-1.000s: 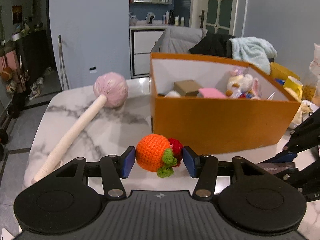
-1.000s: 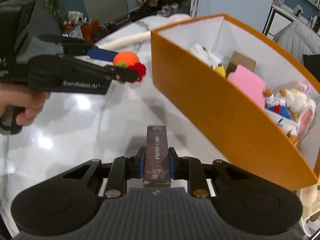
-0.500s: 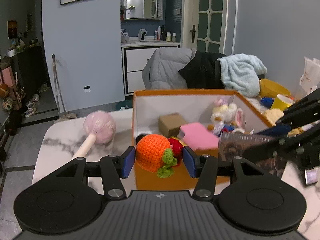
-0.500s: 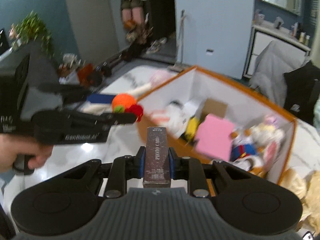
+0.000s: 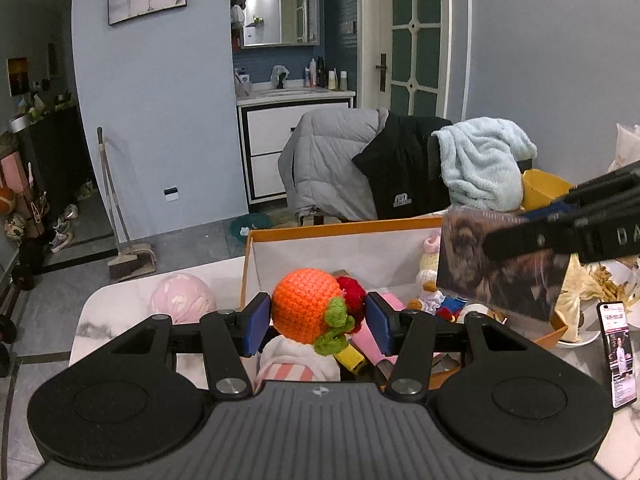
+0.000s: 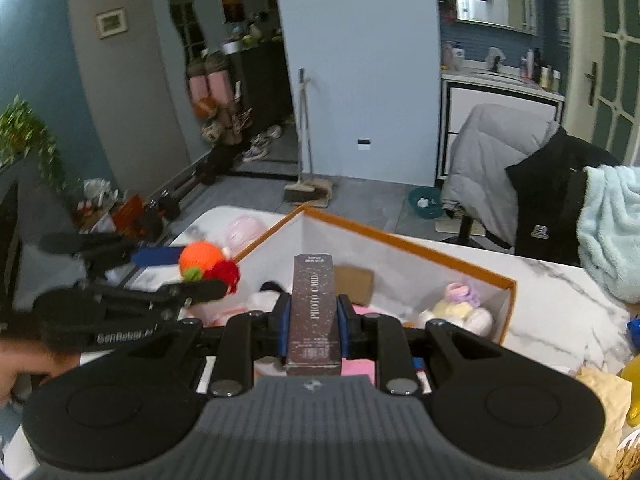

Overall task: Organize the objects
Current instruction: 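Carry the crocheted fruit with the left tool while the right tool carries the card box over the orange box, then lower both held items into the orange box and open both tools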

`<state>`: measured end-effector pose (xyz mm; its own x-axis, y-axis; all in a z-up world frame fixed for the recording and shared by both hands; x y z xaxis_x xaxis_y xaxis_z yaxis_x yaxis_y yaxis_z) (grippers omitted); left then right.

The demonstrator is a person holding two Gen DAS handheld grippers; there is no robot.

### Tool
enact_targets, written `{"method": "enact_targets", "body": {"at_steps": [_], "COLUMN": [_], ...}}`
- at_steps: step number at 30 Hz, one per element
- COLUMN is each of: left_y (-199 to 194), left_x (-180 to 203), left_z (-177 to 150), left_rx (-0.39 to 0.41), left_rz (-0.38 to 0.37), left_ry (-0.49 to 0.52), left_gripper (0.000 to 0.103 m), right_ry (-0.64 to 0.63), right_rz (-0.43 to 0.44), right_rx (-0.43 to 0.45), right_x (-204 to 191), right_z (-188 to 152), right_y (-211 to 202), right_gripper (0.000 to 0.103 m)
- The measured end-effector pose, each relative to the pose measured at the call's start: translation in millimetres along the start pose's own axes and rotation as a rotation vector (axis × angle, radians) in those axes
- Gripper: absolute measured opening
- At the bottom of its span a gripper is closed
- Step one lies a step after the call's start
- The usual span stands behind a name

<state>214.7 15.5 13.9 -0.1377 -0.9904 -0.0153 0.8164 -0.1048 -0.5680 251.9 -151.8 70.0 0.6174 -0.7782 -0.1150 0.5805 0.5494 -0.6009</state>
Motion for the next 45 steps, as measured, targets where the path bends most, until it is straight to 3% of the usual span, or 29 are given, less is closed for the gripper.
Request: {"method": "enact_targets", "body": {"at_steps": [13, 26, 33, 36, 39, 43, 45], "left_y": [44, 67, 72, 72, 72, 71, 71], "left_x": [30, 42, 47, 47, 47, 47, 47], "left_z": [-11, -22, -28, -29, -29, -30, -30], "left_rx": [-0.087, -0.148, -0.17, -0.17, -0.17, -0.169, -0.17], "left_rz": [0.028, 0.051, 0.058, 0.057, 0.058, 0.053, 0.058], "left_ry": [0.088, 0.135, 0.163, 0.159, 0.161, 0.172, 0.183], "left_gripper": [0.061, 0.061, 0.061, 0.061, 0.061, 0.063, 0.072], "right_ry": [0.154, 0.485, 0.48, 0.465, 0.445, 0.429, 0.411], "right_rz": [-0.016, 0.101, 0.059, 0.044, -0.012, -0.047, -0.068], "right_rx": [0.011, 0.083, 0.067, 0.067, 0.108, 0.178, 0.202], "right_x": [23, 65, 72, 71, 71, 73, 73], "right_z": [-37, -59, -69, -69, -67, -60, -57], "right_y": [50, 69, 78, 78, 74, 65, 60], "right_gripper": [0.024, 0.025, 0.026, 0.032, 0.042, 0.043, 0.043]}}
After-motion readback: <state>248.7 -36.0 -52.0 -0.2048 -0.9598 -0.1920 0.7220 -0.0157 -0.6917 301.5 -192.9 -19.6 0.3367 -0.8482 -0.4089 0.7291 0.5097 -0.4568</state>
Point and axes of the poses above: each gripper's, at about its wrist camera, not at the fingertips, and y roughly the way its jaws point, x to its right, z to its top, the point moved 5 cm from there along y, roughly the way its jaws point, and after that the axes turned 1 degree about -y, right-handed, at the moved point
